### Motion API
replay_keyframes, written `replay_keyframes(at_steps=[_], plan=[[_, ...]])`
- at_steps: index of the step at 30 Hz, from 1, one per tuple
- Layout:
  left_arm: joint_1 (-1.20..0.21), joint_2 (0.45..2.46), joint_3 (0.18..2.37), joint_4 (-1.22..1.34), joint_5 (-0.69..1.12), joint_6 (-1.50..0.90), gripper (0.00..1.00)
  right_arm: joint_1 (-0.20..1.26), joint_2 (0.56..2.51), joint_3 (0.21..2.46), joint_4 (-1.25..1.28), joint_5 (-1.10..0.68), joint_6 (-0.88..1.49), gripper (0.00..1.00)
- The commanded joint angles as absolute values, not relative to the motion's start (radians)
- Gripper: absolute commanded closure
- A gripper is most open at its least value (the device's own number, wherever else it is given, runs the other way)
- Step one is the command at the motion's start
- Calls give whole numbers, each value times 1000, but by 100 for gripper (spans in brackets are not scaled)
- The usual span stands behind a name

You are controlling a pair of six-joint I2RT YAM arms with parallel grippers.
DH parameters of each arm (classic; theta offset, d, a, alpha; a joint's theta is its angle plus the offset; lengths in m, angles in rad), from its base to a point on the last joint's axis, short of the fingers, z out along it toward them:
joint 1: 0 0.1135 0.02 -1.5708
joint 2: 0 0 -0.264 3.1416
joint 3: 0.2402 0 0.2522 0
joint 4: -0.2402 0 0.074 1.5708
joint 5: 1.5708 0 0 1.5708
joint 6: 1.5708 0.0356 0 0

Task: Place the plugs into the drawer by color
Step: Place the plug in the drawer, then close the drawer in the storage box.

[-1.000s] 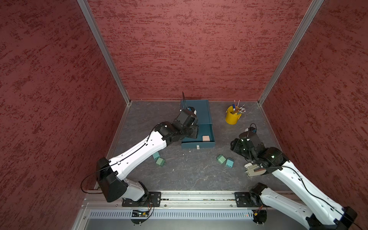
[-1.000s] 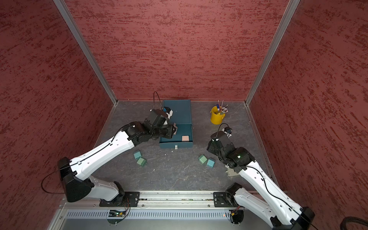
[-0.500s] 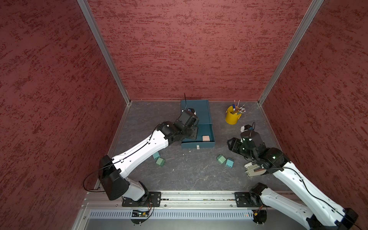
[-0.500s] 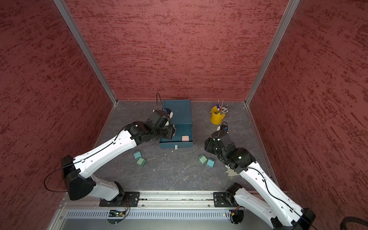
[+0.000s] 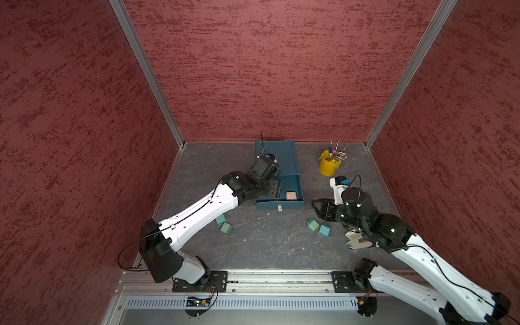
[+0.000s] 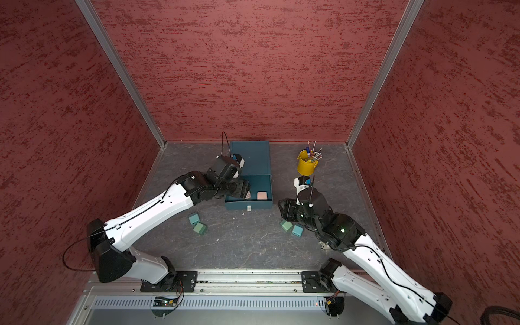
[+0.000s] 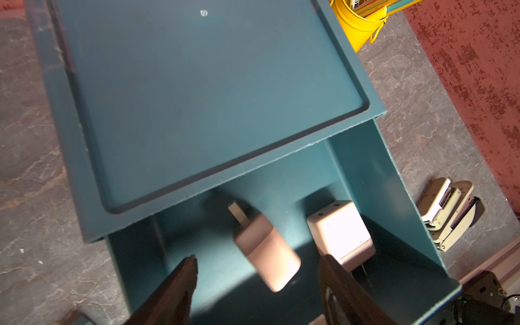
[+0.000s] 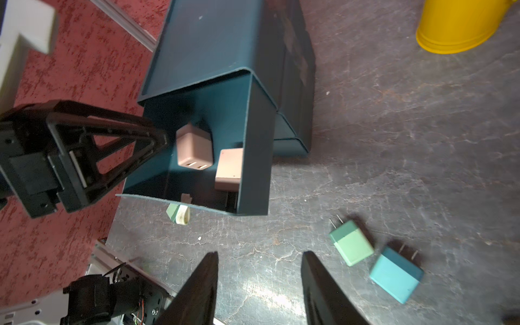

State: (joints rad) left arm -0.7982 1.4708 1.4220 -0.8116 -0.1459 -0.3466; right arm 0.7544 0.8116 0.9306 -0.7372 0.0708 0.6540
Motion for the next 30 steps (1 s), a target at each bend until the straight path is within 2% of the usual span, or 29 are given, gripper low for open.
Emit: replay_keyframes(at_steps=[1,6,11,19,27,30], plan=[[-791,1435,1485,-829,-159,-317,25,807,823,973,-683,105,609,48],[-754,1417,1572,-855,-184,-291,23,896,852,989,-645,137,581,43],[-641,1391,1605,-836,-163,-284,21,972,876,988,-590,155,571,39],[-432,1459,1589,-793,13,-354,21,1060,930,975,-541,217,569,35],[-410,1557,1559,-754,51,-361,22,1063,918,956,-531,233,570,32],[-394,1563,1547,-732,60,-368,21,1074,929,951,-573,371,617,28]])
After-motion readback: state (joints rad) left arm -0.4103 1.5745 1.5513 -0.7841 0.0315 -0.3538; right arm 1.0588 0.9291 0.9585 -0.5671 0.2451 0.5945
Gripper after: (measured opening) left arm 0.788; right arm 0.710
